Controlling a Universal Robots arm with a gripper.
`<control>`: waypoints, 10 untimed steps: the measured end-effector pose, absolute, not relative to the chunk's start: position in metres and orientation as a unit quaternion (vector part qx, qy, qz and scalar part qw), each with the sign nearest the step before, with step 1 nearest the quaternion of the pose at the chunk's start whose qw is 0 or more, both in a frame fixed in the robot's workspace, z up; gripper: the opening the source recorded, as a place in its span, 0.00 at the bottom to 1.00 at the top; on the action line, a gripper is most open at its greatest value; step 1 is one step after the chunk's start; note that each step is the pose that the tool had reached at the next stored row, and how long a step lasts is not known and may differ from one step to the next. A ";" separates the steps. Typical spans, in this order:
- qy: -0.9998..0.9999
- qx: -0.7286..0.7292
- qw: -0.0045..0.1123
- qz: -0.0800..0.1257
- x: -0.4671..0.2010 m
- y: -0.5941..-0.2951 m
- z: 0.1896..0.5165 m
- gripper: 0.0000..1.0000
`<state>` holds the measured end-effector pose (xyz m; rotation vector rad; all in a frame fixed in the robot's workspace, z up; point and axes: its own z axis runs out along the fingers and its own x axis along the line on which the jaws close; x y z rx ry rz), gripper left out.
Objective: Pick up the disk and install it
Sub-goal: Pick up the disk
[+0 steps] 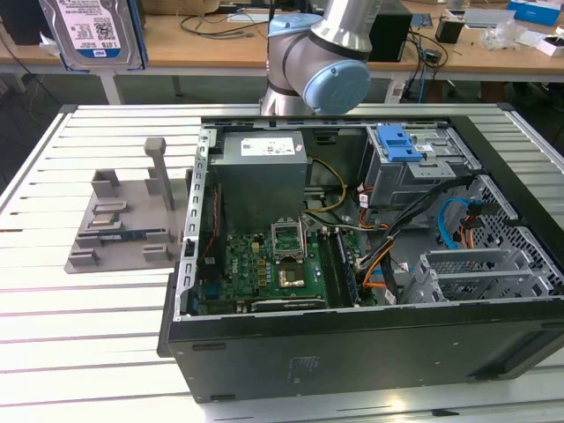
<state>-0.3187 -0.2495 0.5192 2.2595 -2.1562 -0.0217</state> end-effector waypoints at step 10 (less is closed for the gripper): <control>-0.690 0.723 0.009 -0.007 -0.310 -0.256 0.519 0.37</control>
